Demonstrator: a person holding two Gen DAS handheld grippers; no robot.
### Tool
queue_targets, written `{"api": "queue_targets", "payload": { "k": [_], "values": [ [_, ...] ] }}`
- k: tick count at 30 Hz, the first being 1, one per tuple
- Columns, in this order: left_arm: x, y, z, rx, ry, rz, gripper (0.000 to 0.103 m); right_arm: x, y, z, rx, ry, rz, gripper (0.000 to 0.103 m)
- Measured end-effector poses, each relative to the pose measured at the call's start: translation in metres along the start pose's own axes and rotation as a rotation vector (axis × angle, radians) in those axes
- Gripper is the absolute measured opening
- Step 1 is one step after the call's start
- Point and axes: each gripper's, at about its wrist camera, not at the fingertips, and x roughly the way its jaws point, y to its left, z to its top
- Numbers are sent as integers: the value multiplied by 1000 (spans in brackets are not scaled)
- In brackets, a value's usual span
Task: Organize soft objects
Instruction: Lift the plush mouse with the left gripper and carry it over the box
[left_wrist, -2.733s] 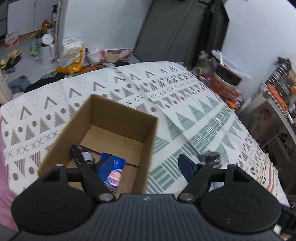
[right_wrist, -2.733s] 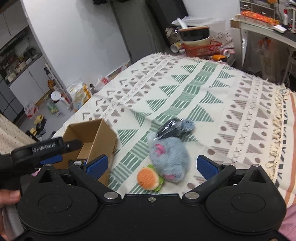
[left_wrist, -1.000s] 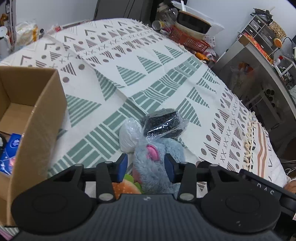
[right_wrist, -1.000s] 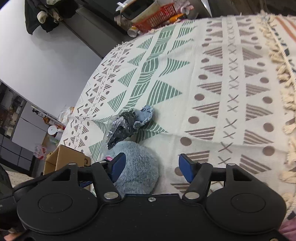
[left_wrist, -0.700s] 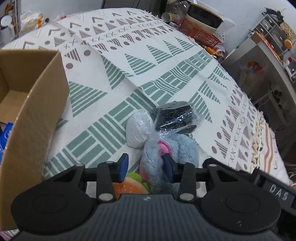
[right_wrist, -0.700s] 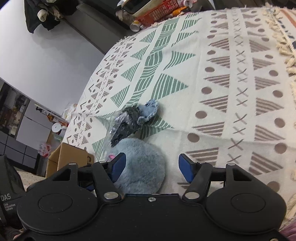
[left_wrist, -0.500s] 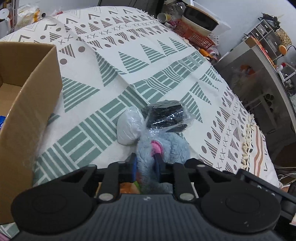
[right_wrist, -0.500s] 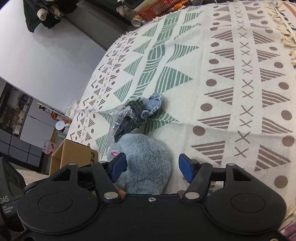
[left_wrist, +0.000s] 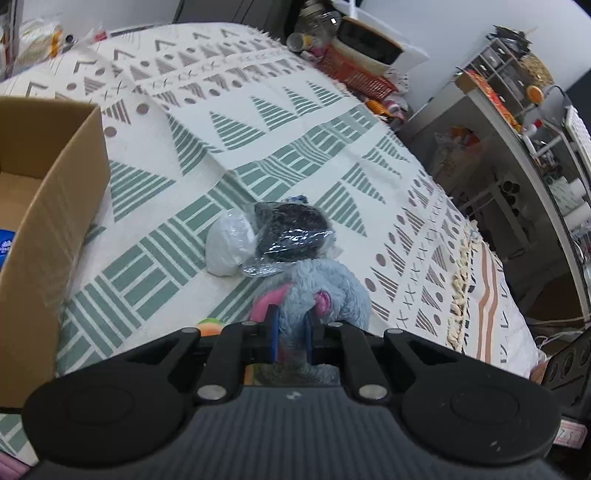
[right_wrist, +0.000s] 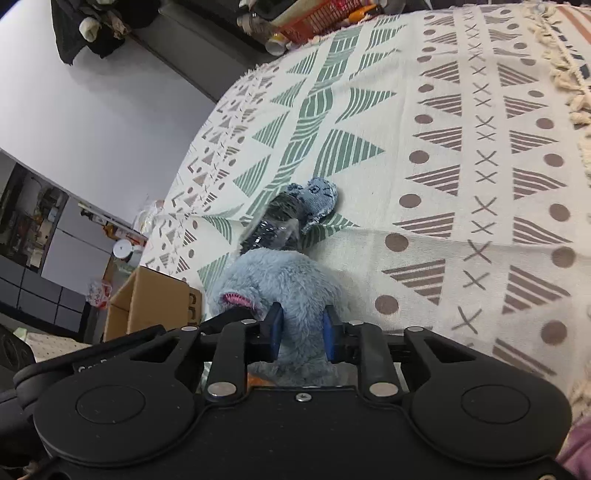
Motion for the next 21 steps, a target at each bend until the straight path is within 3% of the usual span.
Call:
{"api": "queue_targets", "payload": {
  "k": [9, 21],
  "values": [
    [-37, -14, -6, 77, -26, -9, 12, -37, 28, -14, -19, -70, -21, 20],
    [-96, -14, -3, 91, -75, -36, 12, -76, 70, -30, -36, -159, -3, 20]
  ]
}}
